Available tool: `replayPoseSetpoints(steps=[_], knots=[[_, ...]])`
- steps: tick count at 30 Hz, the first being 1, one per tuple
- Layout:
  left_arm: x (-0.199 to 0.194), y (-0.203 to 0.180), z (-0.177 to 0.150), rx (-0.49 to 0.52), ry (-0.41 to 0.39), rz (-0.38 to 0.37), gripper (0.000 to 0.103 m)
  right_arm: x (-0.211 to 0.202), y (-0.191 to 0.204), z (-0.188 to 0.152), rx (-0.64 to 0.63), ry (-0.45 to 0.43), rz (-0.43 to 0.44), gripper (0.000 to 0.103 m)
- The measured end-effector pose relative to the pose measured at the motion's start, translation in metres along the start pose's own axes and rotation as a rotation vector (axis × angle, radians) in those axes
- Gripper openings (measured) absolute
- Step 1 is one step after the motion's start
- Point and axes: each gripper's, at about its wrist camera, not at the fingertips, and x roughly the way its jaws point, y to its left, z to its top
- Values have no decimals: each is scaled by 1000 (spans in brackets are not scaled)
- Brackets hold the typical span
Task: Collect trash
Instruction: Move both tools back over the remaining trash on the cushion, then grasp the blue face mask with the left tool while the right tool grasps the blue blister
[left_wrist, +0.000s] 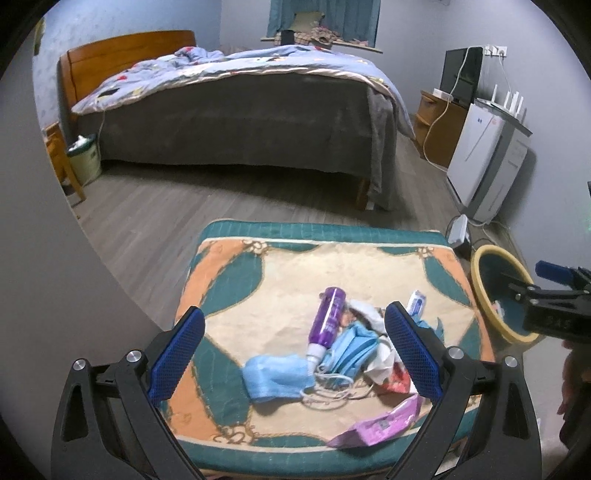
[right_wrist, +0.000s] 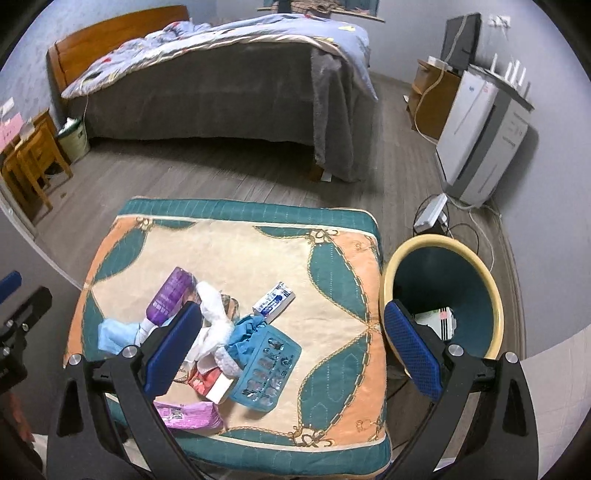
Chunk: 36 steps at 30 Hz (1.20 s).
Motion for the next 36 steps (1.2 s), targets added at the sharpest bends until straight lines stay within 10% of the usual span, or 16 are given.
replayPoseSetpoints(steps=[31, 36], knots=[[95, 21, -41, 64, 285, 108, 97, 82, -22, -31, 155, 214, 78, 97], [111, 18, -50, 82, 341, 108, 95, 93, -4, -39, 108, 280, 125, 72]])
